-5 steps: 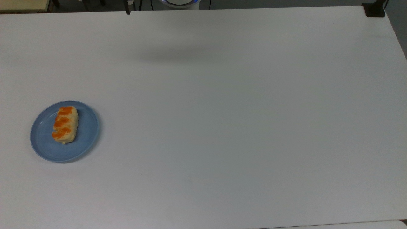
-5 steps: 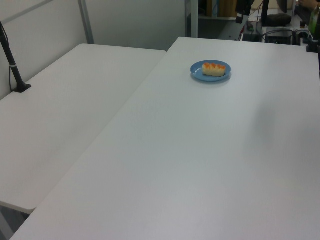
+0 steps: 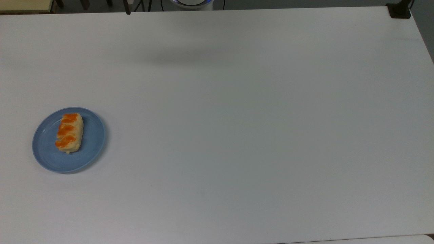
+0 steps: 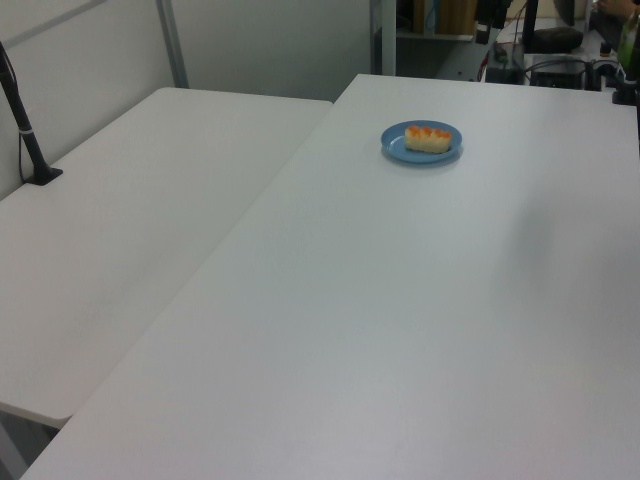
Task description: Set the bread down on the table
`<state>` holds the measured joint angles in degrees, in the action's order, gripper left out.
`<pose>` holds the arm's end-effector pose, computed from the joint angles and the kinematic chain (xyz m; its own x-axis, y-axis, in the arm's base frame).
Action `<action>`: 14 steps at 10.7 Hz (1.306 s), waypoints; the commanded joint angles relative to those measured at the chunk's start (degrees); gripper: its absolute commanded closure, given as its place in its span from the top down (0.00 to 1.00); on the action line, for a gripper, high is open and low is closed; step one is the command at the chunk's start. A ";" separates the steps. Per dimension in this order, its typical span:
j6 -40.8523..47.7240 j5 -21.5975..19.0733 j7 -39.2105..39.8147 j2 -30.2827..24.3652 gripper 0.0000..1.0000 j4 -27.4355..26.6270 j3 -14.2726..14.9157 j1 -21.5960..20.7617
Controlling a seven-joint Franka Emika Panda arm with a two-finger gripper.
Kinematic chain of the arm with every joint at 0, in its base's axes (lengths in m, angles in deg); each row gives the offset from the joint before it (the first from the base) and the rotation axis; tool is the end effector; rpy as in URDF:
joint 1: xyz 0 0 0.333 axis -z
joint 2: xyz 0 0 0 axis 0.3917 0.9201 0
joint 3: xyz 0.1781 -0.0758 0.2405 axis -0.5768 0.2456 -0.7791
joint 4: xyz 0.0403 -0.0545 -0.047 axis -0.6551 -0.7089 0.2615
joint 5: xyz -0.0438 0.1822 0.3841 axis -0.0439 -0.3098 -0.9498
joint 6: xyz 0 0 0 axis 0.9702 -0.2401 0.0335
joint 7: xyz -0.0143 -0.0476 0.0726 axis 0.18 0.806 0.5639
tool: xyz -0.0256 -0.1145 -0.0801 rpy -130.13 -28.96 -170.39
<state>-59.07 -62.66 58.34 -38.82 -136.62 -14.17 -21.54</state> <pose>0.5921 -0.1263 0.5915 0.9895 -0.0934 0.1104 -0.0957 -0.9953 0.0158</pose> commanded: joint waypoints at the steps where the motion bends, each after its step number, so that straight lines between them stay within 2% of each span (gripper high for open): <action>1: -1.32 0.01 1.08 -0.62 1.00 -1.04 -0.03 -0.03; 10: -1.23 -0.08 1.08 -0.62 1.00 -1.13 -0.29 -0.30; 12: -1.32 0.01 1.35 -0.53 1.00 -1.04 -0.29 0.14; 14: -1.76 0.01 3.27 -0.44 1.00 -1.04 0.32 2.33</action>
<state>-59.07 -62.67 58.45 -38.78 -136.63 -14.23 -21.49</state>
